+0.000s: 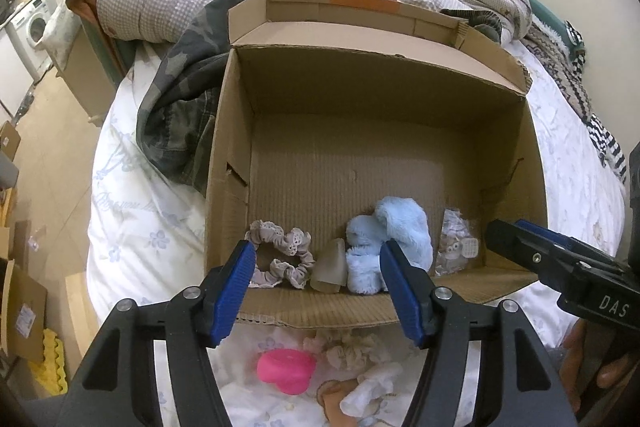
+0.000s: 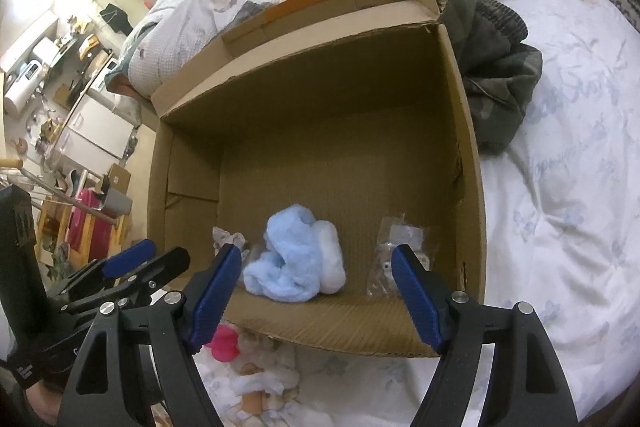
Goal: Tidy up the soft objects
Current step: 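Withdraw both tools from the box toward the pink cup and white sock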
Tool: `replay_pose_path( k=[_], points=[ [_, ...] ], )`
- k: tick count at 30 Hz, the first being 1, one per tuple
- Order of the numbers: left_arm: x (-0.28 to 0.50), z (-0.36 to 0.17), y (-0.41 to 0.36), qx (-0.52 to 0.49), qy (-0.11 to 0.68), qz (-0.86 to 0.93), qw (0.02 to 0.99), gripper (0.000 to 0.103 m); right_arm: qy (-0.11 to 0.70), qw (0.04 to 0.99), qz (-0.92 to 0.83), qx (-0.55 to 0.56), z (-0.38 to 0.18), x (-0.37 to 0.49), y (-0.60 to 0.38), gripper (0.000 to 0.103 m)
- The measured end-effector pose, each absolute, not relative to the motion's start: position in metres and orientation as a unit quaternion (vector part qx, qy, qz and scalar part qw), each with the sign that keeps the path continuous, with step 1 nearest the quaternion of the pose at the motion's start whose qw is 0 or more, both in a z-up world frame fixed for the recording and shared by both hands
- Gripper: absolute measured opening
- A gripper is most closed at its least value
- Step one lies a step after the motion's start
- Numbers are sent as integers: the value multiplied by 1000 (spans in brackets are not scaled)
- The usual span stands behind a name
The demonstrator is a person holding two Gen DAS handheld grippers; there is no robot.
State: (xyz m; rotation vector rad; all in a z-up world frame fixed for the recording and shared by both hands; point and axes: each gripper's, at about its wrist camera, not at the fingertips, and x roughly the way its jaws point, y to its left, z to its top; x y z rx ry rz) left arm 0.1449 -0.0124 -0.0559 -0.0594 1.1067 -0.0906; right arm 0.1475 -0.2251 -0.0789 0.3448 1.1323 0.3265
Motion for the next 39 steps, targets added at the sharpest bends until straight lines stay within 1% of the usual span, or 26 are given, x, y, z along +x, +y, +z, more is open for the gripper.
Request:
replay_pose_path(
  k=[19,30,39],
  points=[
    [128,-47,7,-27,510,-20,860,62,522,825,145,161,-71,138,-224,82],
    [107,-38,22,-26,500,-3,866,62,511,833,138,163,-59,118,-231,82],
    [94,-42,35,-24,504,29,863,62,503,843,134,137,-54,93,-237,82]
  ],
)
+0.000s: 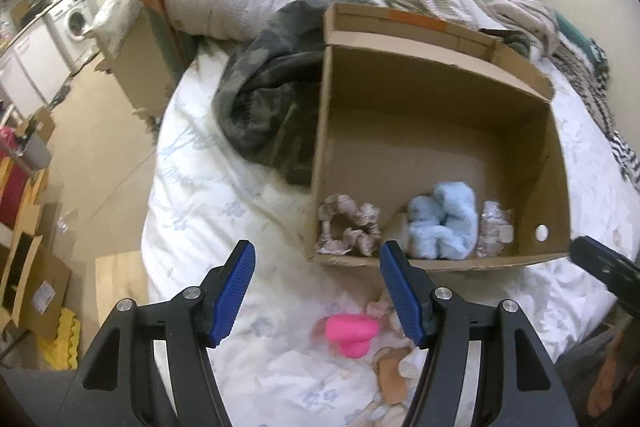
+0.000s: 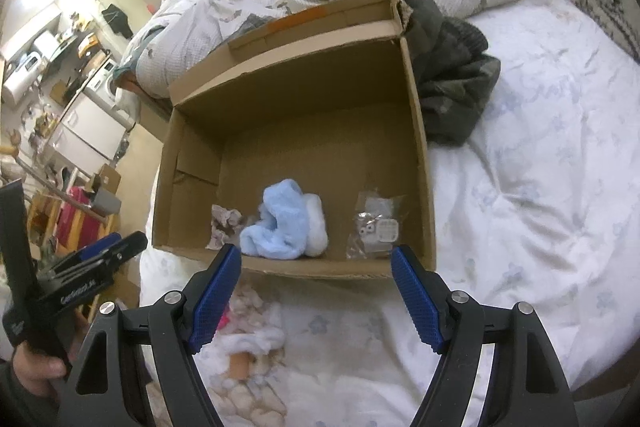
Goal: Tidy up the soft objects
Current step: 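Withdraw both tools from the box toward the pink cup and white sock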
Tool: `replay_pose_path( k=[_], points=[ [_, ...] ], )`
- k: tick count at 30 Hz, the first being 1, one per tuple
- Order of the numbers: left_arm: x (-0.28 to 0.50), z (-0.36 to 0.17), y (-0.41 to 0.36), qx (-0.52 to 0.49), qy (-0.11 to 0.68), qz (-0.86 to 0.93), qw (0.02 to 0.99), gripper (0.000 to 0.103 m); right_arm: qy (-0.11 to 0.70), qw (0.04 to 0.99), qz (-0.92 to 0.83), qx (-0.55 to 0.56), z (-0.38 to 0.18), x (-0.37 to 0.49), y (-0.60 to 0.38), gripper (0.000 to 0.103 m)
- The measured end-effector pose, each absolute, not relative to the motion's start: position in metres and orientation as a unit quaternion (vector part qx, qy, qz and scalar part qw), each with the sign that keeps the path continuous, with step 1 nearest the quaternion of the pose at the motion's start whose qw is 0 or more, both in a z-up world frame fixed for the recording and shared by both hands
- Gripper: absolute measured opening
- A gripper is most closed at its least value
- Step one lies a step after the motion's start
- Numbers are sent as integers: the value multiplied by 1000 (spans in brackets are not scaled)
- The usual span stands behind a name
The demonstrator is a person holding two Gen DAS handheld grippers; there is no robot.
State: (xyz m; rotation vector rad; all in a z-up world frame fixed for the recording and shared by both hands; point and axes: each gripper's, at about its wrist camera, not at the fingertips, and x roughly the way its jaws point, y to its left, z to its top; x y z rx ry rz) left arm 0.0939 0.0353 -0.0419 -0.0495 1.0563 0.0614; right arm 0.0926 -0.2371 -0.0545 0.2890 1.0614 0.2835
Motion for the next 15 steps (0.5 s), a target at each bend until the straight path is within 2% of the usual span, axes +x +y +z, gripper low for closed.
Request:
replay_pose_path(
  k=[6,15],
  points=[
    [89,-49,34,-19,515,32,856,62,513,832,146,152,-59,82,-238,82],
    [89,-48,37,-24,521,27,853,62,543,811,181,117,-74,75,-206,82]
  ],
)
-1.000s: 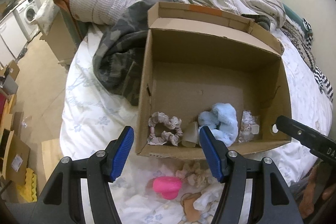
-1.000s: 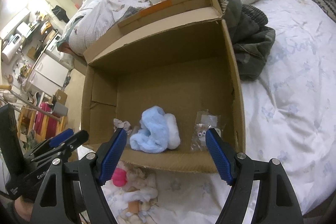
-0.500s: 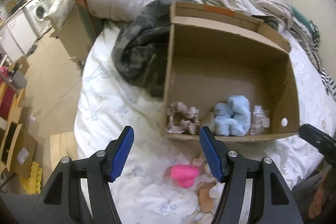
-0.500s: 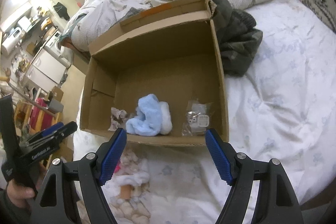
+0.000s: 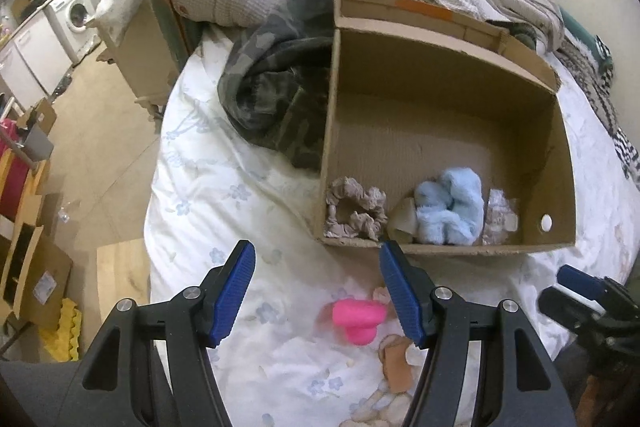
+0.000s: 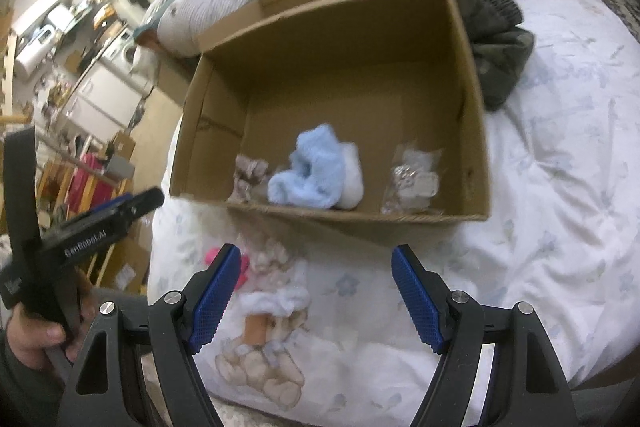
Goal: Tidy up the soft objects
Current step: 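Withdraw both tools from the box toward the pink cup and white sock, then grasp the pink silicone cup with the left tool while the right tool grasps the white sock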
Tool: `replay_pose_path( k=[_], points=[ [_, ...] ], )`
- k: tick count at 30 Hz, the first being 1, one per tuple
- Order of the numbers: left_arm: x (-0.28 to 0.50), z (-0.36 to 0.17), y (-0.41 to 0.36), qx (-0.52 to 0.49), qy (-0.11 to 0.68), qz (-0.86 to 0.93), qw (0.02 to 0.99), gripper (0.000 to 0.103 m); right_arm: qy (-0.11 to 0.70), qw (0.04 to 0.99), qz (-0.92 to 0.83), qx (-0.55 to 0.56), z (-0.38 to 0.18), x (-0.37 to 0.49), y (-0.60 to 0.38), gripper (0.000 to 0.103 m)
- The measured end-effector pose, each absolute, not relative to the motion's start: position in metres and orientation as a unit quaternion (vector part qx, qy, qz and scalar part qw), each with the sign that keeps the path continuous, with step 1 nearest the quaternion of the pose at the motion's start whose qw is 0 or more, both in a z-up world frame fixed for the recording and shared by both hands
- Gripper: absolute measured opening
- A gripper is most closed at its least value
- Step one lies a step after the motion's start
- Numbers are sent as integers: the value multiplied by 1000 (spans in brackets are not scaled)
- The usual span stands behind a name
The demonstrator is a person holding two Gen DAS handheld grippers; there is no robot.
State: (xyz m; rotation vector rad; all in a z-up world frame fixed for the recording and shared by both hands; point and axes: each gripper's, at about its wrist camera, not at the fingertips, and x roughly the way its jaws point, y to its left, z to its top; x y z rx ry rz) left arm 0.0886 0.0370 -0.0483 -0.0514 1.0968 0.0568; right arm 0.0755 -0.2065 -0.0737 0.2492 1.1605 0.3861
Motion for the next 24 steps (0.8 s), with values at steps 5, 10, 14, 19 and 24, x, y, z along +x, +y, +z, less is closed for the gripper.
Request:
replay_pose_path(
  k=[5,10,14,19,24],
  points=[
    [87,-52,31,-2,530,20,848,62,567,792,197,112,-85,76,-195,82],
    [85,-54,29,28,524,56,849,62,593,769,206,123,-98,78,-189,82],
    [87,-62,33,16,540,48,840,62,617,748,200,139,-111,81,-191,82],
    [92,-72,45,-17,568,43,821,62,647,718,195,165,-129,86,-193,82],
    [95,-84,57,-45,591,53,804,62,675,693,206,149,-147,88,-171,82]
  ],
)
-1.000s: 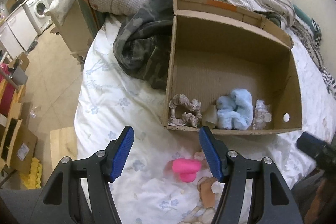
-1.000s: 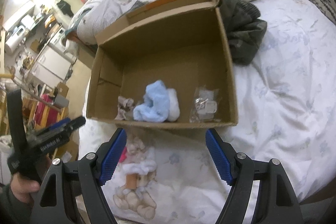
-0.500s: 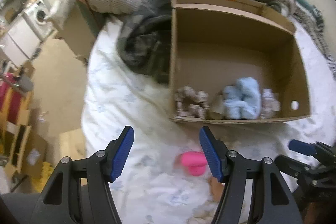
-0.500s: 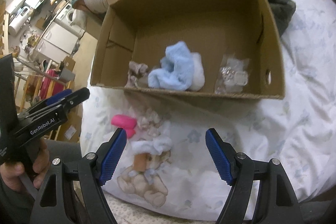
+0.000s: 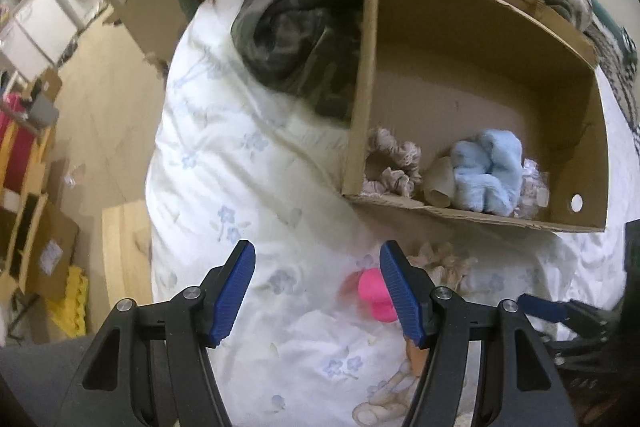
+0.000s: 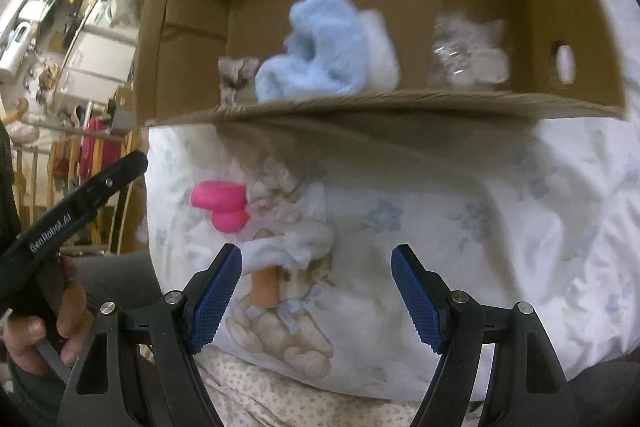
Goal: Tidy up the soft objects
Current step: 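Grasp the pink silicone cup with the left tool while the right tool grasps the white sock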
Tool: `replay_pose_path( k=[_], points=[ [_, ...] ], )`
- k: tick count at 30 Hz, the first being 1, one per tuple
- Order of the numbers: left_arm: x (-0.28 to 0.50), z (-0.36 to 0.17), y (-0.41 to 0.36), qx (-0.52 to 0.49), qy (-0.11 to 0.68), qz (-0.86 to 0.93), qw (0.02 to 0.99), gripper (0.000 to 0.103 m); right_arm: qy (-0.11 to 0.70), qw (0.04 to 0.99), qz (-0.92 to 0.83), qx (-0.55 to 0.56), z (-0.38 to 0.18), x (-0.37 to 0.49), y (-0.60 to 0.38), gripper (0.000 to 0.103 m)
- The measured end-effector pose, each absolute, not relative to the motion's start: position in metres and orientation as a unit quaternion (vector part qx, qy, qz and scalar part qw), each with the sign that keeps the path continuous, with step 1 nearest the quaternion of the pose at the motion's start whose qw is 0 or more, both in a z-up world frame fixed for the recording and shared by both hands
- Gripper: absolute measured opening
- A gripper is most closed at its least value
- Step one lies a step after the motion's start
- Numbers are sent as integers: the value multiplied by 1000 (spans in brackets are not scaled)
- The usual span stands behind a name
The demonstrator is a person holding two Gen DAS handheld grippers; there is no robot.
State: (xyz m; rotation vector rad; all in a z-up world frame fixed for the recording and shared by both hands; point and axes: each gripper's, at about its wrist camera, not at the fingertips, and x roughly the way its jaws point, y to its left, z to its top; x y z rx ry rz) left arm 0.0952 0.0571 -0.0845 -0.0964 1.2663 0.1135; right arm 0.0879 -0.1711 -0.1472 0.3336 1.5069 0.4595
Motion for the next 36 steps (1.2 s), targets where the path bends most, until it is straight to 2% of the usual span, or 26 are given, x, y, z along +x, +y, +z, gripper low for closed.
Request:
replay_pose_path(
  k=[7,9,11,14,28,29,30,36],
  points=[
    [98,-96,61,-65,608,45,790,62,698,672,217,121,-174,94,-136,80],
    [99,-99,58,-68,611,38,787,62,698,671,224,111,-177,92,-128,63],
    [100,-102,53,-69,617,29,783,62,695,674,229,99,-178,90,-123,37],
    [102,-109,44,-72,627,14,776,62,688,681,235,89,-173,88,-124,26],
    [111,-152,8,-51,670,-18,741,61,650,717,207,142,-138,81,-181,25],
    [112,-154,7,-51,670,-19,740,57,650,718,204,143,-139,82,-182,25],
    [113,-154,7,-52,669,-20,741,45,650,719,203,143,-139,82,-182,25],
    [118,-145,22,-58,661,-19,748,43,646,721,209,136,-139,88,-181,25]
  ],
)
